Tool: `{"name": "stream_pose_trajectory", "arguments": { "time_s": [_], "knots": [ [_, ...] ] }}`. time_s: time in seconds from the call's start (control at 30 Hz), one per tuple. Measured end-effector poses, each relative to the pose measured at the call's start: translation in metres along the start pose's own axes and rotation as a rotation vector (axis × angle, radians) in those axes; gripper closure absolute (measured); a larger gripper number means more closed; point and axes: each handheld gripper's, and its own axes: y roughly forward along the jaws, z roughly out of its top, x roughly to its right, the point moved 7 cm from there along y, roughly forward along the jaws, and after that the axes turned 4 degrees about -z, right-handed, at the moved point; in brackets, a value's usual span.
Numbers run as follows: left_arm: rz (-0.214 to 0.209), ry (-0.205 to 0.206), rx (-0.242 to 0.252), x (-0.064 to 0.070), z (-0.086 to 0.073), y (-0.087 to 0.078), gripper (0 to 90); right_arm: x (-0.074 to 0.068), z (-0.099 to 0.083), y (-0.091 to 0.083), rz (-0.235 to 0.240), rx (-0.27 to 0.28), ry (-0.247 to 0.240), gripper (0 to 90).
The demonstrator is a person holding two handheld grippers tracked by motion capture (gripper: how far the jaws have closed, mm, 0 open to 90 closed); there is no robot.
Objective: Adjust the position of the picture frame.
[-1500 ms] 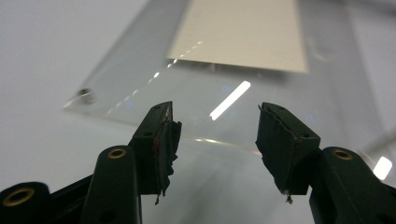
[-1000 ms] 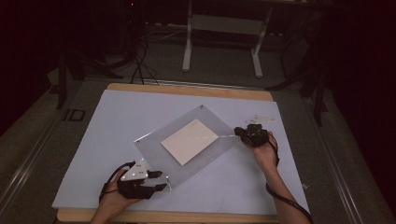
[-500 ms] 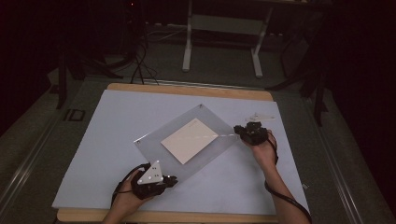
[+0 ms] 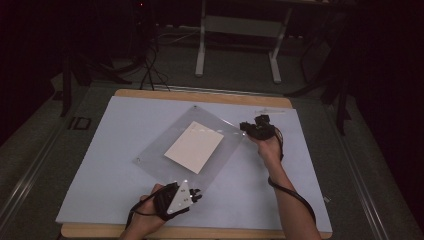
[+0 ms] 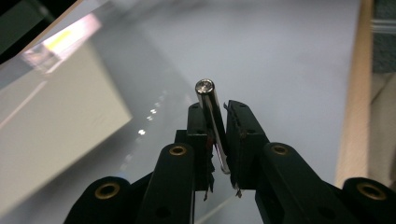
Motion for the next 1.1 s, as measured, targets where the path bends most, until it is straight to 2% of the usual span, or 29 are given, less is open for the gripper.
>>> {"name": "stream_pose_trajectory", "arguments": {
  "time_s": [0.03,0.07,0.1,0.13,0.17,0.2,0.23,0.27,0.3,0.33,0.37,0.43,0.47,0.5,0.53,0.57,0.6,0.63,0.67,0.7,0.77,0.87,0.9,0.93,0.97,1.0,1.03,1.07,1.1],
  "knots": [
    [-0.017,0.016,0.003,0.003,0.006,0.004,80.2,-0.005,0.012,0.011,-0.002,-0.011,0.006,83.8],
    [-0.029,0.027,0.002,0.006,0.011,0.007,80.2,-0.005,0.012,0.011,-0.002,-0.011,0.006,83.8],
    [-0.052,0.062,-0.003,0.012,0.023,0.018,80.2,-0.013,0.024,0.021,-0.002,-0.006,-0.011,83.8],
    [-0.052,0.062,-0.003,0.012,0.023,0.018,80.2,-0.013,0.024,0.021,-0.002,-0.006,-0.011,83.8],
    [-0.062,0.077,-0.003,0.016,0.031,0.025,80.2,-0.022,0.033,0.033,0.002,-0.009,-0.011,83.8],
    [-0.07,0.085,-0.005,0.018,0.035,0.028,80.2,-0.022,0.033,0.033,0.002,-0.009,-0.011,83.8],
    [-0.086,0.093,0.007,0.022,0.043,0.033,79.9,-0.035,0.038,0.046,0.036,-0.027,-0.01,83.8],
    [-0.097,0.099,0.011,0.024,0.048,0.035,79.9,-0.035,0.038,0.046,0.036,-0.027,-0.01,83.8],
    [-0.126,0.104,0.023,0.029,0.056,0.042,79.7,-0.052,0.039,0.056,0.065,-0.04,-0.034,83.4],
    [-0.126,0.104,0.023,0.029,0.056,0.042,79.6,-0.052,0.039,0.056,0.065,-0.04,-0.034,83.4],
    [-0.151,0.107,0.018,0.032,0.057,0.055,79.8,-0.068,0.04,0.065,0.095,-0.038,-0.047,82.0],
    [-0.157,0.105,0.014,0.033,0.055,0.062,80.0,-0.075,0.039,0.069,0.107,-0.049,-0.052,81.3],
    [-0.177,0.097,0.004,0.034,0.052,0.069,80.4,-0.08,0.038,0.073,0.103,-0.059,-0.065,80.3],
    [-0.183,0.105,-0.021,0.035,0.046,0.077,81.0,-0.085,0.032,0.081,0.046,-0.098,-0.106,81.1],
    [-0.183,0.108,-0.032,0.036,0.042,0.082,81.0,-0.085,0.032,0.081,0.046,-0.098,-0.106,81.1],
    [-0.191,0.108,-0.053,0.038,0.034,0.092,80.6,-0.082,0.022,0.088,0.023,-0.138,-0.068,80.2],
    [-0.191,0.108,-0.053,0.038,0.034,0.092,79.3,-0.082,0.022,0.088,0.023,-0.138,-0.068,80.2],
    [-0.167,0.123,-0.062,0.039,0.03,0.093,74.4,-0.077,0.014,0.09,0.031,-0.151,-0.05,72.0],
    [-0.167,0.123,-0.062,0.039,0.03,0.093,69.5,-0.077,0.014,0.09,0.031,-0.151,-0.05,72.0],
    [-0.174,0.122,-0.064,0.037,0.026,0.09,69.5,-0.076,0.012,0.089,0.034,-0.151,-0.053,70.8],
    [-0.194,0.104,-0.048,0.035,0.021,0.081,60.6,-0.068,0.011,0.078,0.035,-0.131,-0.077,63.6],
    [-0.198,0.087,-0.034,0.031,0.017,0.074,57.7,-0.064,0.013,0.068,0.042,-0.117,-0.095,63.3],
    [-0.203,0.046,-0.007,0.025,0.014,0.066,56.3,-0.06,0.014,0.058,0.031,-0.109,-0.127,62.5],
    [-0.203,0.046,-0.007,0.025,0.014,0.066,55.9,-0.06,0.014,0.058,0.031,-0.109,-0.127,62.5],
    [-0.199,0.013,0.001,0.016,0.011,0.059,55.7,-0.057,0.014,0.048,0.031,-0.103,-0.146,61.5],
    [-0.199,0.013,0.001,0.016,0.011,0.059,55.7,-0.057,0.014,0.048,0.031,-0.103,-0.146,61.5],
    [-0.19,-0.008,0.007,0.01,0.009,0.056,55.7,-0.055,0.012,0.039,0.03,-0.107,-0.167,60.8],
    [-0.181,-0.019,0.009,0.006,0.008,0.054,55.7,-0.055,0.012,0.039,0.03,-0.107,-0.167,60.8],
    [-0.167,-0.066,0.03,-0.008,0.006,0.048,55.7,-0.055,0.008,0.031,0.031,-0.111,-0.194,60.6]
  ]
}}
